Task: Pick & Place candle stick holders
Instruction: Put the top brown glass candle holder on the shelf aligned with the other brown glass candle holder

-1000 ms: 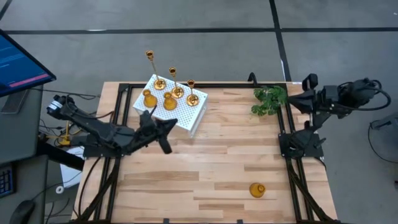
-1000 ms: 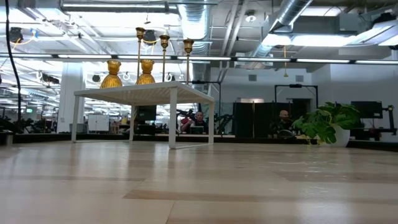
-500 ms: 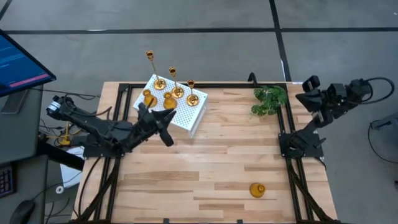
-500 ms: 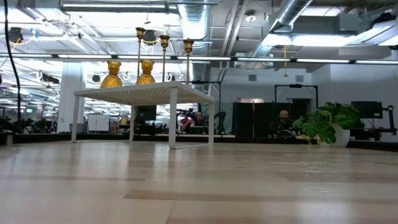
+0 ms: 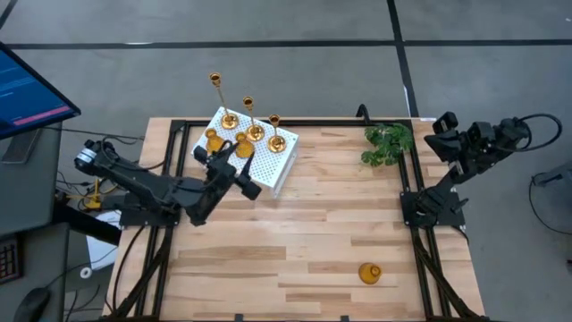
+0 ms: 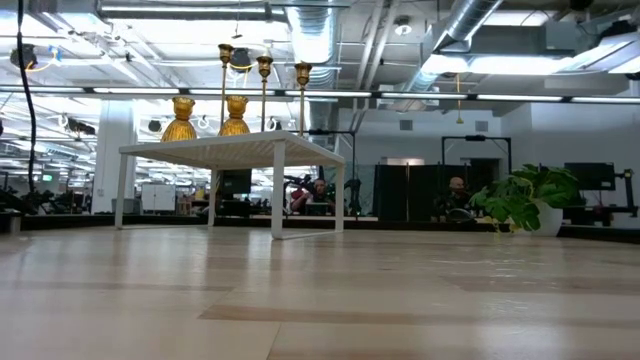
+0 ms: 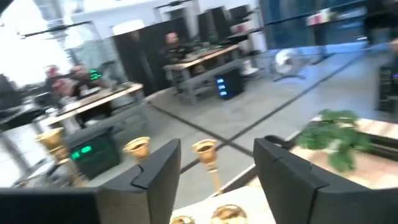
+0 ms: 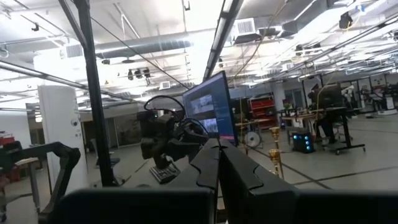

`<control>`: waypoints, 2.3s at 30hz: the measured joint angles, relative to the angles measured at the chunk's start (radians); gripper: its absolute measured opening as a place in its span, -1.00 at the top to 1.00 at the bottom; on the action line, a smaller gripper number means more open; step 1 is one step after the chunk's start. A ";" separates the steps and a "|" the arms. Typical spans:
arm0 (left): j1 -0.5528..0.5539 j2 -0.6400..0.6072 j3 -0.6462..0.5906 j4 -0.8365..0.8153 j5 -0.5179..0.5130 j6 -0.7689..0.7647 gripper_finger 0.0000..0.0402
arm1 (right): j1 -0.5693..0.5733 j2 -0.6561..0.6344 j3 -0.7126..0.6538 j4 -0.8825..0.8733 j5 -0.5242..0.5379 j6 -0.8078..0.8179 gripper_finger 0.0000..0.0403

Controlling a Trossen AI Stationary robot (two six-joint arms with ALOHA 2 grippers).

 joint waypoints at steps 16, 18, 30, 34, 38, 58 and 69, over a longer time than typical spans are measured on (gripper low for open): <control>0.181 0.062 -0.015 0.001 -0.120 0.062 -0.24 | -0.001 0.000 0.000 -0.012 0.000 0.001 1.00; 0.187 0.042 -0.040 -0.002 -0.086 0.025 -0.23 | 0.000 0.000 0.000 -0.031 0.000 0.015 1.00; 0.187 -0.194 -0.318 -0.007 0.192 -0.251 -0.09 | -0.001 0.000 0.000 -0.082 0.000 0.050 1.00; 0.206 -0.104 -0.336 -0.014 0.208 -0.248 -0.08 | 0.000 0.000 0.000 -0.082 0.000 0.044 1.00; 0.250 -0.045 -0.334 -0.008 0.191 -0.284 -0.16 | 0.000 0.000 0.000 -0.081 0.001 0.045 1.00; 0.443 -0.005 -0.339 -0.022 0.273 -0.338 -0.29 | 0.000 0.000 0.000 -0.081 0.000 0.053 1.00; 0.453 -0.012 -0.421 -0.023 0.289 -0.475 -0.29 | -0.001 0.000 0.000 -0.081 0.000 0.052 1.00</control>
